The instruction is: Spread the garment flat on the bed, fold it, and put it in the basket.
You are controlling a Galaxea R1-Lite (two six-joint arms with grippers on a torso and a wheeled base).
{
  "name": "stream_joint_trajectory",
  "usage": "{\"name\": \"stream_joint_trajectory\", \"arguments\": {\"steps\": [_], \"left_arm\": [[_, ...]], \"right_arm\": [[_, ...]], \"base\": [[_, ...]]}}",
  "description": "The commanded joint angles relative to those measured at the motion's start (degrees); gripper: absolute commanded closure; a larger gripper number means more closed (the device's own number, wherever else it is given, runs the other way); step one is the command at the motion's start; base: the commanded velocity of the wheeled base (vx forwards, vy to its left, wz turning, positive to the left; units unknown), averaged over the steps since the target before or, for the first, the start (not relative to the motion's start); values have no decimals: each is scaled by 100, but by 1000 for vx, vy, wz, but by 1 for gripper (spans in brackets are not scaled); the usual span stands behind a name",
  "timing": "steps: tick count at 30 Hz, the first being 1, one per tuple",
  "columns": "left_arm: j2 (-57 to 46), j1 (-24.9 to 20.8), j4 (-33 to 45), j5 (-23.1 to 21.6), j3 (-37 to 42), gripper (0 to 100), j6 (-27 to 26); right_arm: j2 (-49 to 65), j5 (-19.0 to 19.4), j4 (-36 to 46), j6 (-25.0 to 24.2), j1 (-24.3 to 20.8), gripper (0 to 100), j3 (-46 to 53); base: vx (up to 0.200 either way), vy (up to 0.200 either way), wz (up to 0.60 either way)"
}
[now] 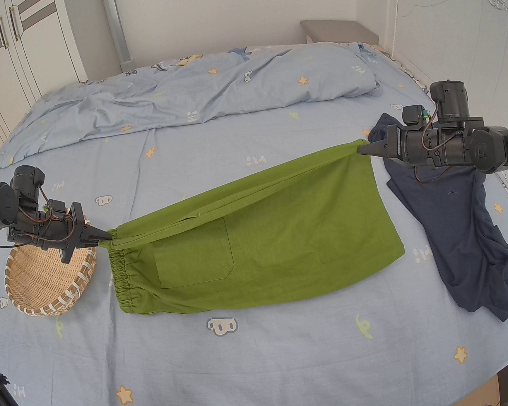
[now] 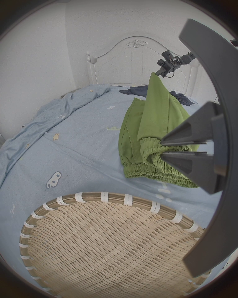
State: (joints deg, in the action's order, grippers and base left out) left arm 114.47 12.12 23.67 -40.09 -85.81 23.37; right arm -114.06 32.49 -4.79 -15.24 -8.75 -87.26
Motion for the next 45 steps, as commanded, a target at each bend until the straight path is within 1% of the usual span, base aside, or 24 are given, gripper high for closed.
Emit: {"name": "stream_joint_trajectory", "arguments": {"steps": [1, 13, 14, 15, 16, 25, 29, 32, 35, 37, 40, 45], "left_arm": [[75, 1, -12, 19, -15, 100, -8], [199, -34, -3, 28, -59, 100, -17], [199, -34, -3, 28, -59, 100, -17], [207, -34, -3, 28, -59, 100, -34], [207, -43, -12, 28, -59, 0, -34], [278, -69, -30, 19, -217, 0, 1], [216, -139, -21, 10, -270, 0, 27], [137, -157, -3, -16, -226, 0, 36], [-48, -394, -21, -33, -182, 0, 221], [-39, -579, -21, -33, -191, 0, 405], [5, -878, -126, -25, -243, 0, 537], [489, -1141, -592, 28, -287, 0, 739]], "right_arm": [[-389, -14, -83, 3, 40, 100, -169], [-671, -14, -215, 12, -4, 100, -177], [-688, -14, -215, 3, -21, 0, -177], [-715, -14, -224, 3, -30, 0, -186], [-732, -6, -215, 3, -48, 0, -186], [-794, -6, -215, 3, -56, 0, -125], [-679, -6, -224, 3, -48, 0, 218], [-398, -6, -268, 12, -12, 0, 649], [-135, -6, -523, 3, 32, 0, 1255], [41, 3, -848, -32, 58, 0, 1704], [287, 3, -1411, -93, 75, 0, 2345], [674, 12, -1745, -304, 75, 0, 2890]], "base": [[0, 0, 0], [0, 0, 0], [0, 0, 0], [0, 0, 0], [0, 0, 0], [0, 0, 0], [0, 0, 0], [0, 0, 0], [0, 0, 0], [0, 0, 0], [0, 0, 0], [0, 0, 0]]}}
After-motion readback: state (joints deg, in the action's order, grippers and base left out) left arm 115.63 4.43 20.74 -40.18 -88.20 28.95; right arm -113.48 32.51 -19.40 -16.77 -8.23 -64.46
